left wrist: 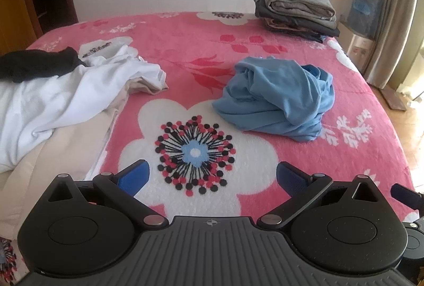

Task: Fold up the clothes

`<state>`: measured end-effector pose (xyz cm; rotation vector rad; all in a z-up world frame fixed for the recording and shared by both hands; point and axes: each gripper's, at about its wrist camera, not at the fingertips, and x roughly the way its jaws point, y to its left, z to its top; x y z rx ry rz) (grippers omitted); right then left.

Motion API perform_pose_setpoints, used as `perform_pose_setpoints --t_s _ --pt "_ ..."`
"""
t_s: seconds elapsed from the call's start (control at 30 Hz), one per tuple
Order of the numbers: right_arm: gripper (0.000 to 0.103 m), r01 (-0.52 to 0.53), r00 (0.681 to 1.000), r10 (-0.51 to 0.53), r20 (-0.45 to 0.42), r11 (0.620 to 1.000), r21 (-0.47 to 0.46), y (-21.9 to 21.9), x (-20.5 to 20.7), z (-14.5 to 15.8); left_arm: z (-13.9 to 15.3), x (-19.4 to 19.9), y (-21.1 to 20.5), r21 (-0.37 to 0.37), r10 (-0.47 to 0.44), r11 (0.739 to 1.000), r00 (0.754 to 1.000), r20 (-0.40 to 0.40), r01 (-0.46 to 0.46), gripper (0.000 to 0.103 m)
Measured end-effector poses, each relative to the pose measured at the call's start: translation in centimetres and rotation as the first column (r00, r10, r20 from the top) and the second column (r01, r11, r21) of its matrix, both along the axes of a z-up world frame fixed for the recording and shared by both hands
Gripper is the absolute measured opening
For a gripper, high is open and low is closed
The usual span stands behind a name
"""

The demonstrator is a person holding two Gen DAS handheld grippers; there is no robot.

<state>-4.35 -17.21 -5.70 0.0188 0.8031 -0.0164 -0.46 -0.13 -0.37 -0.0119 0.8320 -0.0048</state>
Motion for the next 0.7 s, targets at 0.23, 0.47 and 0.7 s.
perform_pose_setpoints --t_s 0.23,0.47,0.7 --pt "0.103 0.017 0.999 -0.016 0.028 1.0 -0.009 0.2 -0.2 0.6 0.6 -0.5 0.8 -0.074 -0.004 0.997 0.999 -0.034 0.001 0.103" --pt "0.103 0.032 0.998 -0.03 0.064 0.999 -0.032 0.3 -0.6 0.3 -0.7 -1.7 1.0 -0.029 -0.005 1.0 1.0 0.014 0.006 0.103" --pt "0.103 0.022 0.999 -0.022 0.023 0.999 -0.029 0.4 0.2 -0.3 -2.0 -1.9 0.8 -0.015 0.008 1.0 1.0 -0.001 -0.008 0.103"
